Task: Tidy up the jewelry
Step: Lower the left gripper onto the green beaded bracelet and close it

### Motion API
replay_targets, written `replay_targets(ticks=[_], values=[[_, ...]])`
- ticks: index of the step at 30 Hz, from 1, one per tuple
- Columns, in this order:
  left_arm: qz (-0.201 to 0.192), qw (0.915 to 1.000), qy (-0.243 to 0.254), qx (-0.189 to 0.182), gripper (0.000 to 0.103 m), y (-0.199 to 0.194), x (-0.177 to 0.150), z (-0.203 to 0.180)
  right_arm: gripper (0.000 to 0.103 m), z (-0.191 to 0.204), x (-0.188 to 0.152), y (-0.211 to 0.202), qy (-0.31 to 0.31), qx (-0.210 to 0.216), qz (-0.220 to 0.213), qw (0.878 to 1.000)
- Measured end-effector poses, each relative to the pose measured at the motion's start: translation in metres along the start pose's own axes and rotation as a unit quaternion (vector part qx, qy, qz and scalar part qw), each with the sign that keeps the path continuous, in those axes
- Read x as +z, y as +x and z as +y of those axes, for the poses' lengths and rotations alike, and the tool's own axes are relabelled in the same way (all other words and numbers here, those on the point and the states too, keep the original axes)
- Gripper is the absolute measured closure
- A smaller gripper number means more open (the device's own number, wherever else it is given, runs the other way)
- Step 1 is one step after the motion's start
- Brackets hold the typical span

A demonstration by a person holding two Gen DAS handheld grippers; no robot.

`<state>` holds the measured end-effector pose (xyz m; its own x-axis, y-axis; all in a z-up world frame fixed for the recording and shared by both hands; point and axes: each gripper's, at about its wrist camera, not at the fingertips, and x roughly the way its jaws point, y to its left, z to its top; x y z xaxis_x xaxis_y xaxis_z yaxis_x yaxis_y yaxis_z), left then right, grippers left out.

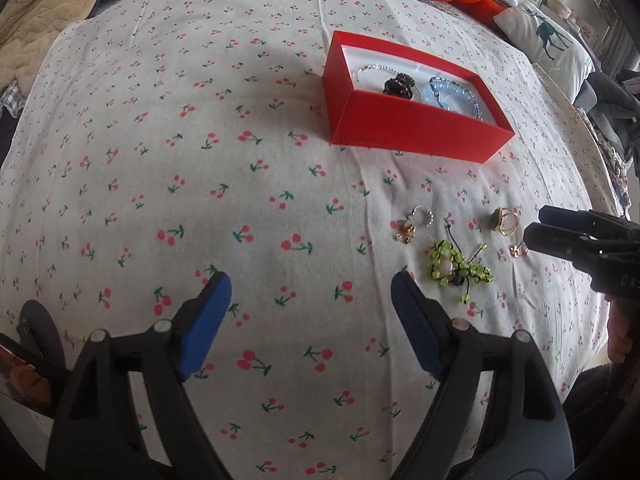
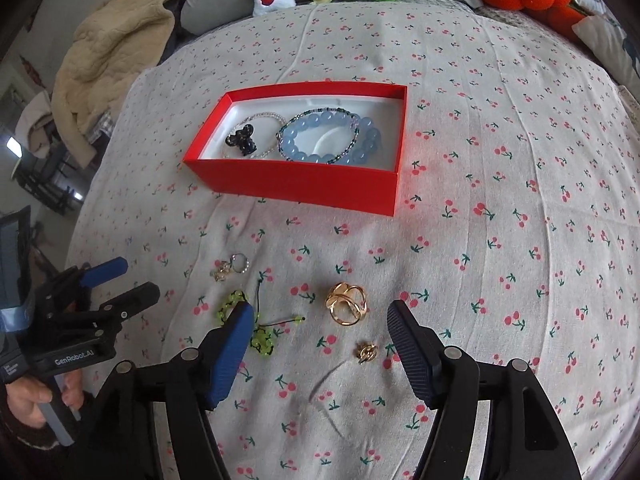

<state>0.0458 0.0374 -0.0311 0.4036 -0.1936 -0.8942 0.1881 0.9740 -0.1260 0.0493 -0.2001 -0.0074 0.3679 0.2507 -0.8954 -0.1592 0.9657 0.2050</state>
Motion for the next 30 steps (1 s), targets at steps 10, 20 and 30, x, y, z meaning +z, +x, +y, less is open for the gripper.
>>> replay_targets(ticks=[10, 20, 30], values=[[-0.001, 0.9989, 0.044, -0.014, 0.021, 0.0, -0.027, 0.002, 0.027, 0.0, -0.03, 0.014, -0.019, -0.022, 0.011, 1.0], [0.0, 0.9955, 0.064, -0.071, 0.021, 0.002, -0.02, -0.016, 0.027, -0.003, -0.024, 0.015, -0.015, -0.031, 0.008, 0.999], [0.006, 0.9883, 0.071, -0.134, 0.062, 0.014, -0.008, -0.045, 0.027, -0.014, -0.018, 0.015, 0.01, -0.031, 0.008, 0.999]])
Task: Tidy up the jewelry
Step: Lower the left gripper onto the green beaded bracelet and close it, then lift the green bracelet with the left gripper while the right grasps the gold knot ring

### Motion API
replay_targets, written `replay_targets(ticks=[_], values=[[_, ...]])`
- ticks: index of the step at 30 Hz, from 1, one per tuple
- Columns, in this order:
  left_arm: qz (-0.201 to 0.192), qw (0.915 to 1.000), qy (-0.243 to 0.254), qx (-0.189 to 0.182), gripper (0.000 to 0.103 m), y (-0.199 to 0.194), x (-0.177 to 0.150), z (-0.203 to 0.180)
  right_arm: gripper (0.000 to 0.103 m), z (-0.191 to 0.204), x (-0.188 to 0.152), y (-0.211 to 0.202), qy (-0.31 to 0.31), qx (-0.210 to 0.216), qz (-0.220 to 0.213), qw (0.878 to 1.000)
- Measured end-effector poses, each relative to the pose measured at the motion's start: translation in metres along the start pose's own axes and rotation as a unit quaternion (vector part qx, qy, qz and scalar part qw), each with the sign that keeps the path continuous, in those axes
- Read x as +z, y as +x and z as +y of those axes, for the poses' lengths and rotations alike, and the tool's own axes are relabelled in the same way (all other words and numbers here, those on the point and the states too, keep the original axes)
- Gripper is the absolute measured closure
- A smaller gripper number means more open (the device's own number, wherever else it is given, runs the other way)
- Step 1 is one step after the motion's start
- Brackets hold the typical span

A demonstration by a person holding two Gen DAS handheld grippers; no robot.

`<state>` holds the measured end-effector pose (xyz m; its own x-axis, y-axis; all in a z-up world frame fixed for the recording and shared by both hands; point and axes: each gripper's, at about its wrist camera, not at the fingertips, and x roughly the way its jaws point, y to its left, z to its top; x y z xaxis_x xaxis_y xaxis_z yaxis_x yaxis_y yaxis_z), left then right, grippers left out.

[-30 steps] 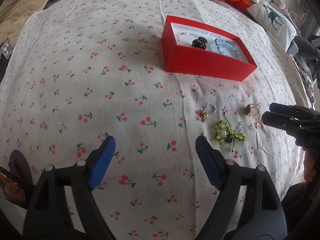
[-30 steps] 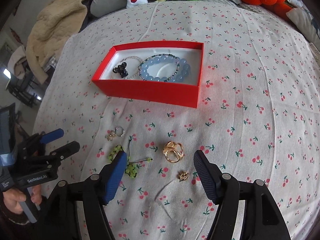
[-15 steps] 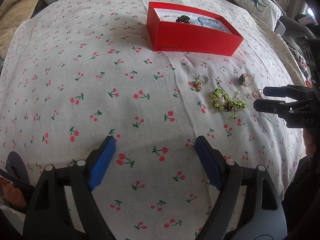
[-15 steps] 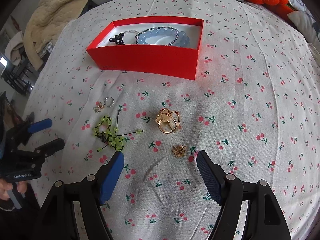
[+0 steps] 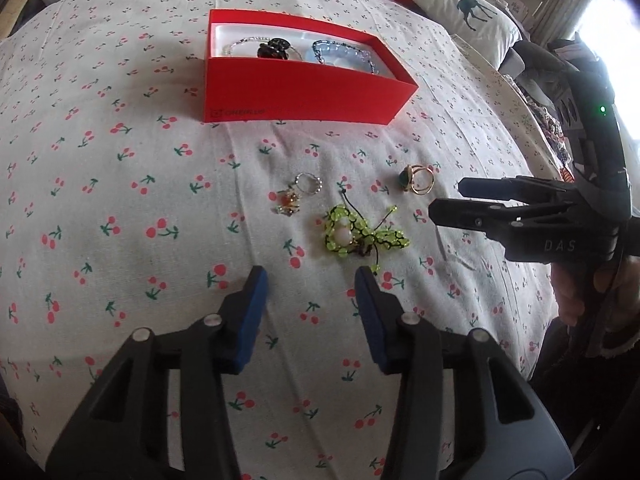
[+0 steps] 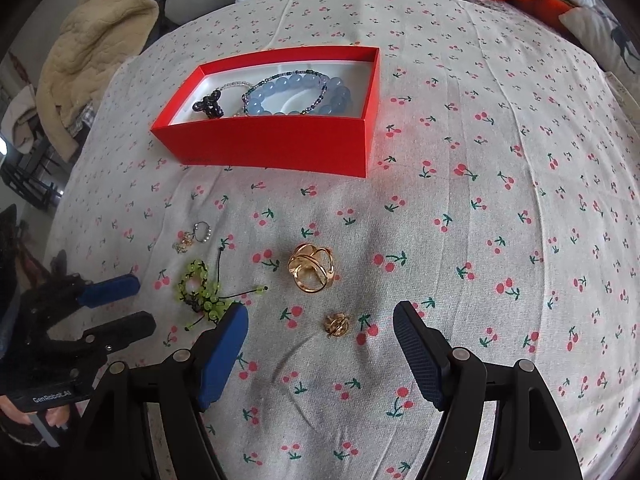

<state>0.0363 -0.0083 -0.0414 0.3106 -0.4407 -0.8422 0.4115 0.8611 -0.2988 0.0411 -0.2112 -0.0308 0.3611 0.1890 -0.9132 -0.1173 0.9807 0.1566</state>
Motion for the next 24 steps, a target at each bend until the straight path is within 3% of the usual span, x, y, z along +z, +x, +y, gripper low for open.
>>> replay_targets(ticks=[4, 14, 21, 22, 24], values=[[0.002, 0.9998, 0.005, -0.017, 0.072, 0.008, 0.008, -0.006, 0.027, -0.002, 0.001, -0.004, 0.001, 0.003, -0.005, 1.0], [0.011, 0.9996, -0.002, -0.026, 0.073, 0.026, 0.026, -0.008, 0.027, -0.009, 0.001, -0.01, 0.006, 0.01, -0.011, 1.0], [0.019, 0.9997, -0.006, -0.011, 0.088, 0.033, 0.032, -0.007, 0.027, -0.012, 0.002, -0.015, 0.01, 0.011, -0.018, 1.0], [0.017, 0.9998, -0.003, -0.008, 0.097, 0.033, 0.032, -0.008, 0.027, -0.012, 0.003, -0.015, 0.011, 0.011, -0.018, 1.0], [0.016, 0.9999, 0.003, -0.003, 0.097, 0.03, 0.031, -0.01, 0.027, -0.013, 0.004, -0.016, 0.013, 0.01, -0.02, 1.0]])
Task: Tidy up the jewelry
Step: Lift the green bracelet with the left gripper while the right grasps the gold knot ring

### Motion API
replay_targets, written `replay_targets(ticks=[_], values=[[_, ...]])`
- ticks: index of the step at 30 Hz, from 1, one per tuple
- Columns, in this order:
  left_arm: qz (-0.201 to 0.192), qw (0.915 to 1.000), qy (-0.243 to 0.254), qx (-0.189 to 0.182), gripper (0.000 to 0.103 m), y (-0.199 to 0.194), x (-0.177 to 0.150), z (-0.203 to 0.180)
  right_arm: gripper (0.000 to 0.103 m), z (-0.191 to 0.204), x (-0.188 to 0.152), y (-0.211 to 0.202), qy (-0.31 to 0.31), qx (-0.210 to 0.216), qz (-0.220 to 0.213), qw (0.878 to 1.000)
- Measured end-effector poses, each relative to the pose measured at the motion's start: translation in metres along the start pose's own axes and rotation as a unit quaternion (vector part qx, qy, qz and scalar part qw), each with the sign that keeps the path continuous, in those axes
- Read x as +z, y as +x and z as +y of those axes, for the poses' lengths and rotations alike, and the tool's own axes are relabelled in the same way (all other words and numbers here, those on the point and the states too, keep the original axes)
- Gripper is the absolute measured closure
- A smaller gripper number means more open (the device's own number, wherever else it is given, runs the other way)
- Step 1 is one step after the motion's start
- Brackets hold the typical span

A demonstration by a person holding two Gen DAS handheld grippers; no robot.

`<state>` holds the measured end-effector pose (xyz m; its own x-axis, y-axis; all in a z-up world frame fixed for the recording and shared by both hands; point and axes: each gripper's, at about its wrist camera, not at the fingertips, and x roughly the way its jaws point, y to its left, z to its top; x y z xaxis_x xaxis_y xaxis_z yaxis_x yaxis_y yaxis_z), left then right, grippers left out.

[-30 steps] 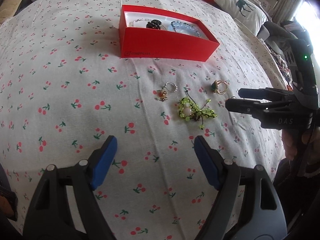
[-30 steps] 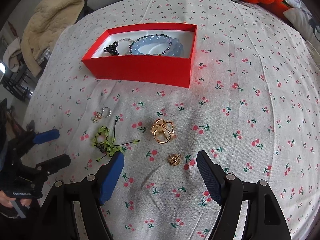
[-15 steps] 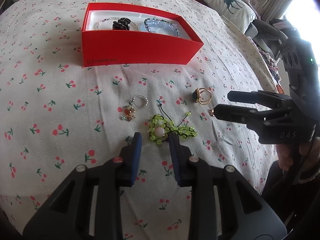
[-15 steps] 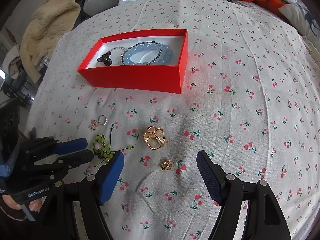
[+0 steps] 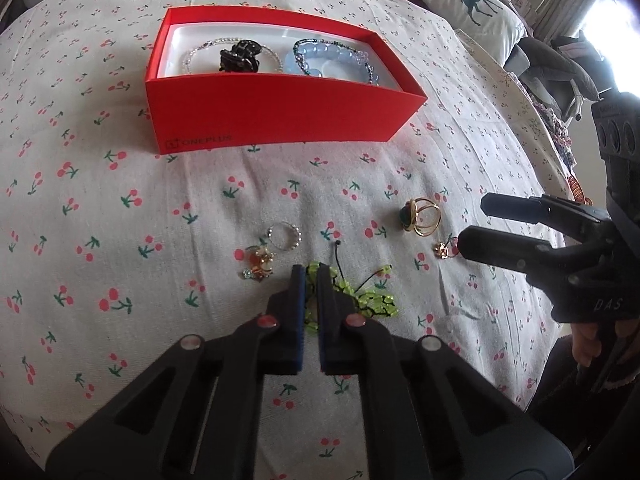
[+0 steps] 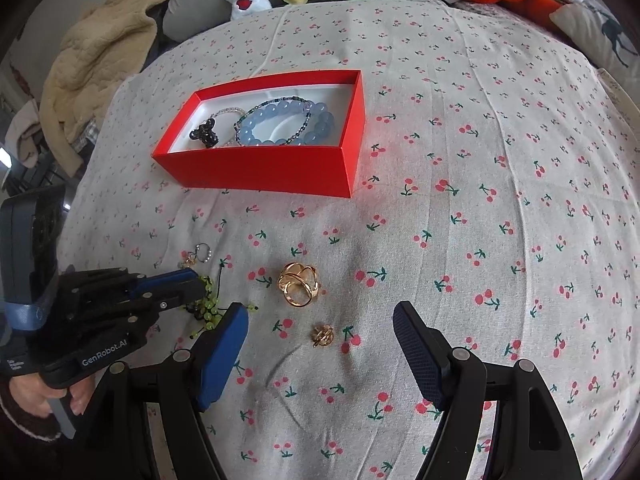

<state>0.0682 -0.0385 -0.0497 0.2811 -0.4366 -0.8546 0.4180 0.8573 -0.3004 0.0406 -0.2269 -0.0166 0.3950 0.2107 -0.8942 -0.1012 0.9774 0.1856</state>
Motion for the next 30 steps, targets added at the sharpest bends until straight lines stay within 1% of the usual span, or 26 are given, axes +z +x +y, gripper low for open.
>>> replay_targets(ticks=[5, 11, 15, 20, 23, 26, 28, 30], values=[[-0.013, 0.9999, 0.002, 0.001, 0.097, -0.014, -0.004, -0.001, 0.027, 0.0, 0.003, -0.003, 0.003, 0.001, -0.005, 1.0], [-0.048, 0.9988, -0.003, -0.008, 0.097, -0.049, -0.011, 0.004, 0.027, 0.008, 0.004, -0.009, 0.0, 0.006, -0.012, 1.0], [-0.078, 0.9968, -0.016, -0.01, 0.097, -0.077, -0.015, 0.013, 0.027, 0.017, 0.005, -0.011, -0.004, 0.01, -0.014, 1.0], [-0.108, 0.9933, -0.041, -0.001, 0.097, -0.102, -0.023, 0.027, 0.027, 0.023, 0.01, -0.013, -0.006, 0.012, -0.02, 1.0], [-0.11, 0.9929, -0.046, 0.007, 0.097, -0.107, -0.028, 0.033, 0.027, 0.021, 0.014, -0.012, 0.001, 0.008, -0.022, 1.0], [-0.103, 0.9931, -0.053, 0.018, 0.097, -0.103, -0.031, 0.04, 0.027, 0.017, 0.017, -0.01, 0.012, 0.004, -0.02, 1.0], [-0.094, 0.9933, -0.063, 0.023, 0.097, -0.098, -0.032, 0.047, 0.03, 0.015, 0.019, -0.005, 0.018, 0.008, -0.015, 1.0], [-0.087, 0.9931, -0.073, 0.028, 0.097, -0.094, -0.034, 0.052, 0.039, 0.015, 0.021, 0.002, 0.023, 0.01, -0.002, 1.0]])
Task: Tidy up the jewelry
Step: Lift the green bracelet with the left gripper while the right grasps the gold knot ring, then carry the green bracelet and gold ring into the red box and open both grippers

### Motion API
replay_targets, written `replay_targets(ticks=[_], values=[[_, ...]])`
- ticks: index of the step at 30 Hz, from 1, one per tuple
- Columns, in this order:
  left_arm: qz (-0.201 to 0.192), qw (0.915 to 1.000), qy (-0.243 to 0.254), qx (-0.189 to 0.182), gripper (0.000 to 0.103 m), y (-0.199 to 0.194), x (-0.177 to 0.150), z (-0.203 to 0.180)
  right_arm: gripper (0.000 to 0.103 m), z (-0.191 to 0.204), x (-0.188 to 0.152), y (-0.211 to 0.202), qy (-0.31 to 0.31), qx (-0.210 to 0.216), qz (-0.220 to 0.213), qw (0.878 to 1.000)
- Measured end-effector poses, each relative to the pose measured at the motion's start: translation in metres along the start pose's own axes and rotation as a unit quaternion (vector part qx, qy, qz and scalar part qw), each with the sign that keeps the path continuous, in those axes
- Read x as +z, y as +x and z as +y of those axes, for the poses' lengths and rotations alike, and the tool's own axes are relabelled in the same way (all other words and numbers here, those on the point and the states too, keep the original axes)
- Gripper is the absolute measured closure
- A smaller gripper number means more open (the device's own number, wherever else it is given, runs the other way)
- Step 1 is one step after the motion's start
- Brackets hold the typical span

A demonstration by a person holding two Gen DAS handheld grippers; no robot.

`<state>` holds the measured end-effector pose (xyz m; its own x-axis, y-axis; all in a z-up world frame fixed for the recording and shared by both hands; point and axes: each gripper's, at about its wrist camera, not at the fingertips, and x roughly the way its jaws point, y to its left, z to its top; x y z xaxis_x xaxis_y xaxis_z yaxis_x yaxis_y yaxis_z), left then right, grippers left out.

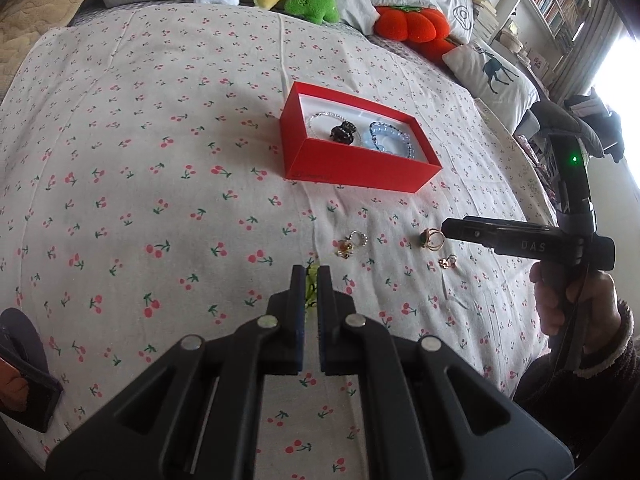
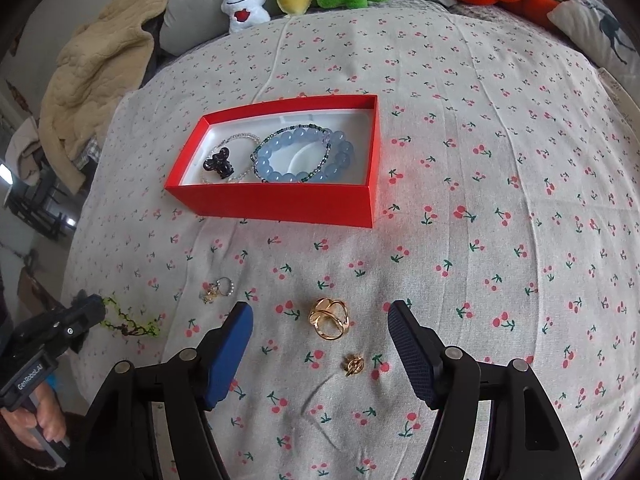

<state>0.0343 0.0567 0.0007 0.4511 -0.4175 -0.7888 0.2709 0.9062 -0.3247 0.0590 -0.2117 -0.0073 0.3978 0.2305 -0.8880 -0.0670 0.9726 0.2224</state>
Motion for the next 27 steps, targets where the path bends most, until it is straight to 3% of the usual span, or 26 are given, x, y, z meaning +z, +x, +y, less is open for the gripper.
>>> replay_targets(ticks=[15, 27], values=[[0.017, 0.9998, -0.004, 0.003, 0.097, 0.012, -0.002, -0.002, 0.076, -0.001, -0.002, 0.037, -0.007, -0.022, 0.049, 0.999], [0.009, 0.9999, -0.008, 0.005, 0.097, 0.013, 0.006, -0.003, 0.076, 0.01, 0.002, 0.037, -0.027, -0.028, 0.041, 0.998]])
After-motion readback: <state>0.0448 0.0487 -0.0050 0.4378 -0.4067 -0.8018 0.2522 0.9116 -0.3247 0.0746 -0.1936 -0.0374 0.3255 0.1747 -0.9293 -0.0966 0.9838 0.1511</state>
